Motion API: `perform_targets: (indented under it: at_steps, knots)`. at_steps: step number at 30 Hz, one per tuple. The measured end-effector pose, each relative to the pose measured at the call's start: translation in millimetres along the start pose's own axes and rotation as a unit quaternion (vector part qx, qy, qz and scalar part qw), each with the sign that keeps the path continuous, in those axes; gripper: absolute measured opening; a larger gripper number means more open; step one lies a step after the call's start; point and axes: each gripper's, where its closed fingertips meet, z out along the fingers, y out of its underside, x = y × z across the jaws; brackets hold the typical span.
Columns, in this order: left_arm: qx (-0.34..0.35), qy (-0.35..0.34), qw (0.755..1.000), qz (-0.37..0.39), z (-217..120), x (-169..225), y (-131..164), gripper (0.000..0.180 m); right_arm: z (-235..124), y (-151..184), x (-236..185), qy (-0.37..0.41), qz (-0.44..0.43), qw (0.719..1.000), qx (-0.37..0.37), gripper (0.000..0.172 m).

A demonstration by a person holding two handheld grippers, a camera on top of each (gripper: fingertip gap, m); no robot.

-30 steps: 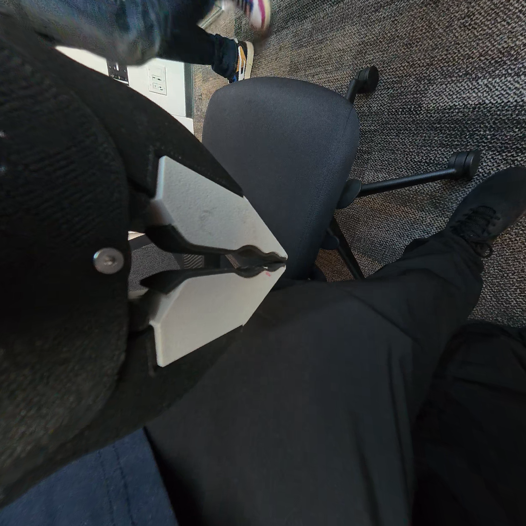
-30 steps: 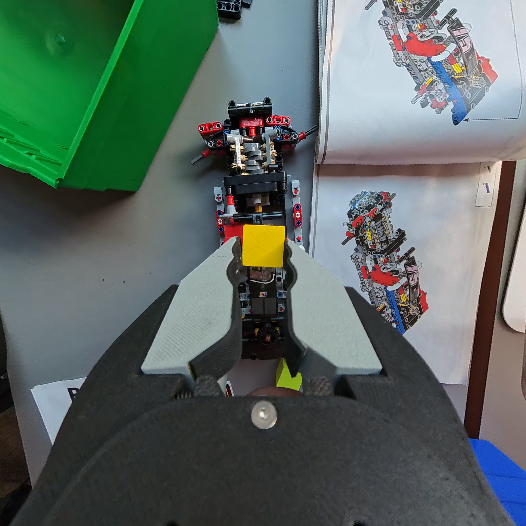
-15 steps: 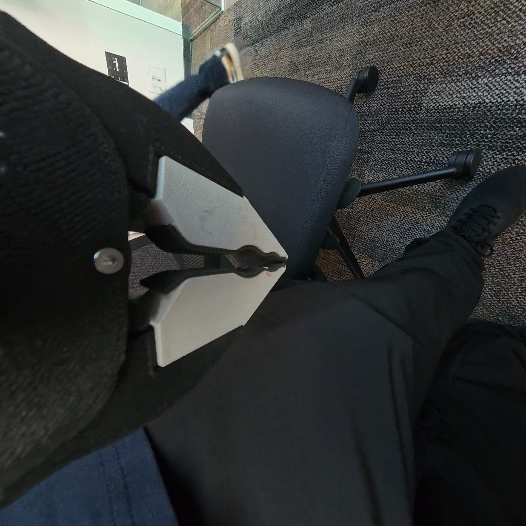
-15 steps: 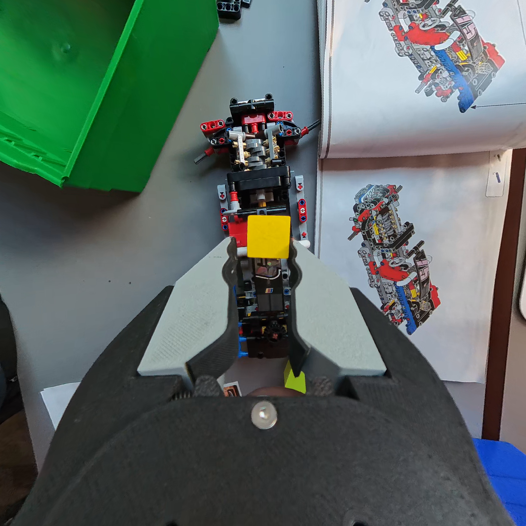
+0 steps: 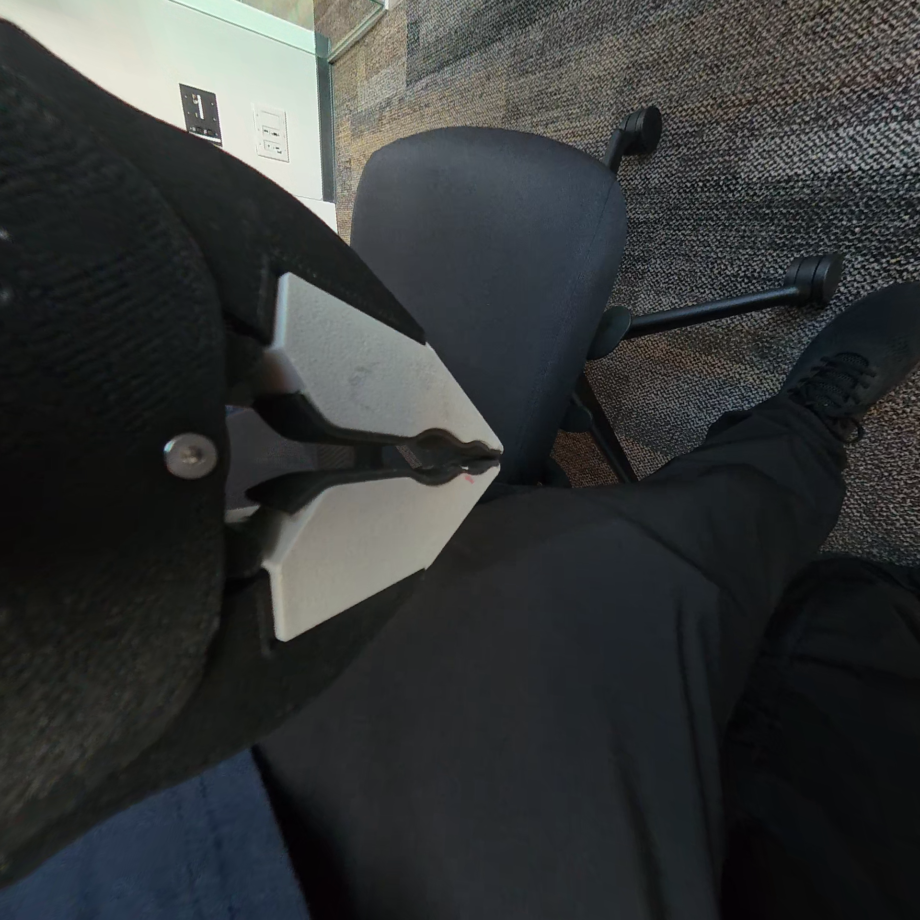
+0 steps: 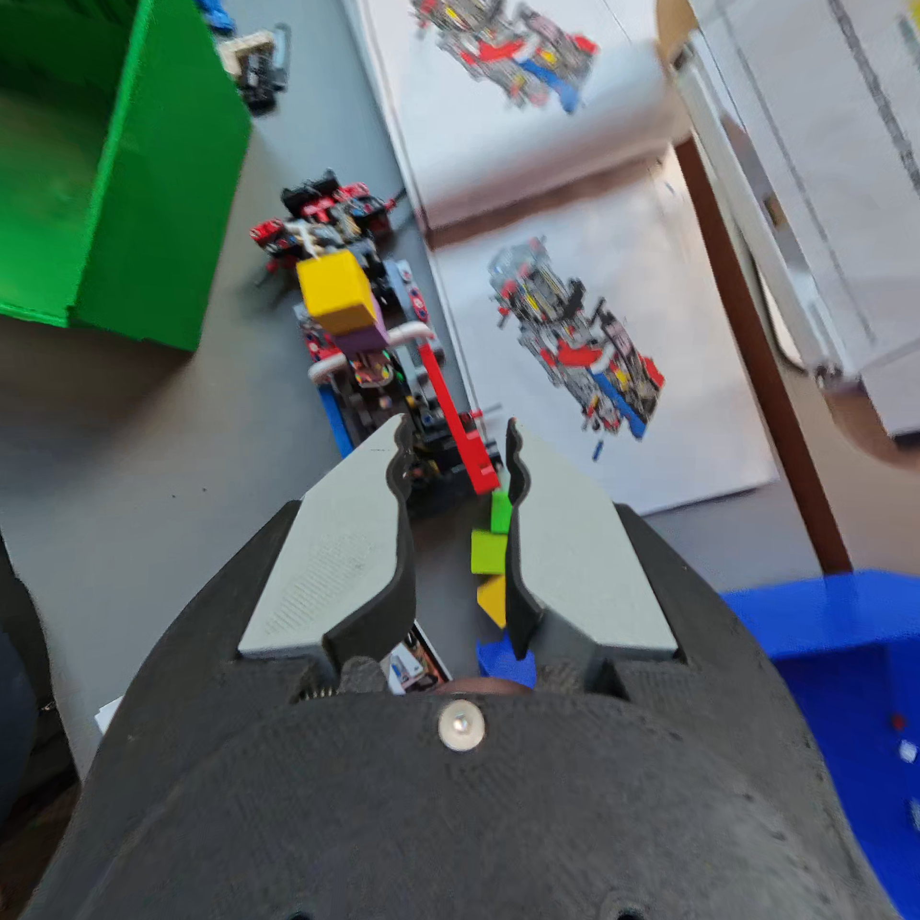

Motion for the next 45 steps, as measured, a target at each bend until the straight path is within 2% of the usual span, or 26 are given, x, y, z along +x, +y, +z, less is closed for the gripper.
perform_targets:
  at_steps: [3, 6, 10, 14, 18, 21, 25, 28, 31, 36, 40, 45]
  knots:
    - [-0.003, 0.002, 1.0, 0.002, 2, 1, 1, 0.0, -3, 40, 14, 0.018, 0.047, 0.998, -0.024, 0.034]
    - [-0.008, 0.001, 1.0, 0.007, 3, 2, 1, 0.0, 4, 76, 13, 0.039, 0.052, 0.996, -0.064, 0.034]
    - [-0.007, -0.004, 1.0, 0.015, 0, 0, -4, 0.0, 17, 104, 7, 0.071, 0.041, 0.991, -0.105, 0.03]
    - [0.0, -0.007, 1.0, 0.019, -6, -1, -12, 0.0, 23, 103, 8, 0.103, 0.0, 0.986, -0.129, 0.034]
    - [0.006, -0.005, 1.0, 0.017, -7, 0, -16, 0.0, 28, 99, -4, 0.091, -0.018, 0.986, -0.137, 0.036]
    - [0.003, -0.002, 1.0, 0.016, -5, 1, -12, 0.0, 28, 117, 4, 0.107, 0.009, 0.979, -0.171, 0.037]
    - [-0.001, 0.001, 1.0, 0.011, 0, 0, -5, 0.0, 18, 134, 11, 0.107, 0.049, 0.977, -0.177, 0.018]
    - [-0.007, 0.003, 1.0, 0.007, 4, -2, 0, 0.0, 13, 137, 7, 0.087, 0.076, 0.981, -0.158, 0.031]
    - [-0.015, 0.003, 1.0, 0.009, 7, -2, 5, 0.0, 15, 132, 4, 0.088, 0.063, 0.984, -0.144, 0.033]
    - [-0.018, -0.002, 1.0, 0.021, 3, -3, 0, 0.0, 38, 131, 1, 0.101, 0.054, 0.98, -0.164, 0.034]
    - [-0.005, -0.008, 1.0, 0.03, -8, -5, -11, 0.0, 45, 134, 19, 0.138, 0.058, 0.973, -0.177, 0.035]
    - [-0.007, -0.014, 0.999, 0.033, -12, -9, -15, 0.0, 46, 131, 27, 0.129, 0.064, 0.973, -0.181, 0.036]
